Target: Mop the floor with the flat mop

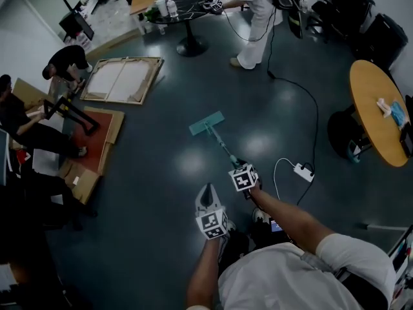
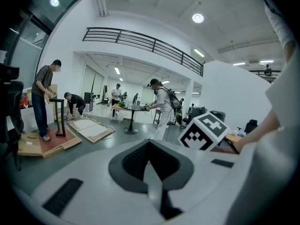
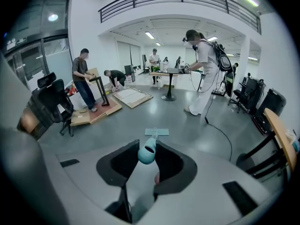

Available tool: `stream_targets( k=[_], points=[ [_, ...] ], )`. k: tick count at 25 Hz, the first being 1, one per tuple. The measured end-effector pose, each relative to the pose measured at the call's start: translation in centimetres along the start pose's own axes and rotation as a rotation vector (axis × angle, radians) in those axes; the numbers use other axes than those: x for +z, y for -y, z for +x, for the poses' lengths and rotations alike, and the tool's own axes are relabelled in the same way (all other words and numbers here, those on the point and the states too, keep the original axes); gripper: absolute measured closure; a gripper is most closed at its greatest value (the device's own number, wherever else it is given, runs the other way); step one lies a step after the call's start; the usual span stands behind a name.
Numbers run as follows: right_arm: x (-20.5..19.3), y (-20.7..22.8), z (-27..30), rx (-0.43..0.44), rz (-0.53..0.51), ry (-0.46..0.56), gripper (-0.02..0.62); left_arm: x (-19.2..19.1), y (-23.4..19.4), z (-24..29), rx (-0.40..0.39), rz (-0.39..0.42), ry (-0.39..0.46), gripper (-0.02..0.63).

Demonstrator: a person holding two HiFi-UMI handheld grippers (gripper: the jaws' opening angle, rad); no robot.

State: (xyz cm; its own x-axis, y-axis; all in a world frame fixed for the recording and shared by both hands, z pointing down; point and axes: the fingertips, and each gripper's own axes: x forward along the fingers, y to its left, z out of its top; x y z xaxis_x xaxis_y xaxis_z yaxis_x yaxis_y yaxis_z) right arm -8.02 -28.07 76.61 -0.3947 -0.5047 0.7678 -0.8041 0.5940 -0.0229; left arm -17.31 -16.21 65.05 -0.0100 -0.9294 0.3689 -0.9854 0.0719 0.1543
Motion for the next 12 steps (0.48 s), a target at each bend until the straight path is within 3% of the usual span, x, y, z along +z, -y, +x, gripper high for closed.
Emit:
stream_targets(
  k=[6,12],
  points=[
    [1.3,1.2,1.2,0.005,-0.021,-0.001,0.483,0.4,0.1,1.1,0.012,0.009,0.003,0.601],
    [-0.7,2.0,-1.2,0.005,-0.024,-0.033,0.483,0.4,1.0,-0.1,0.017,0.012,0.004,0.601]
  ],
)
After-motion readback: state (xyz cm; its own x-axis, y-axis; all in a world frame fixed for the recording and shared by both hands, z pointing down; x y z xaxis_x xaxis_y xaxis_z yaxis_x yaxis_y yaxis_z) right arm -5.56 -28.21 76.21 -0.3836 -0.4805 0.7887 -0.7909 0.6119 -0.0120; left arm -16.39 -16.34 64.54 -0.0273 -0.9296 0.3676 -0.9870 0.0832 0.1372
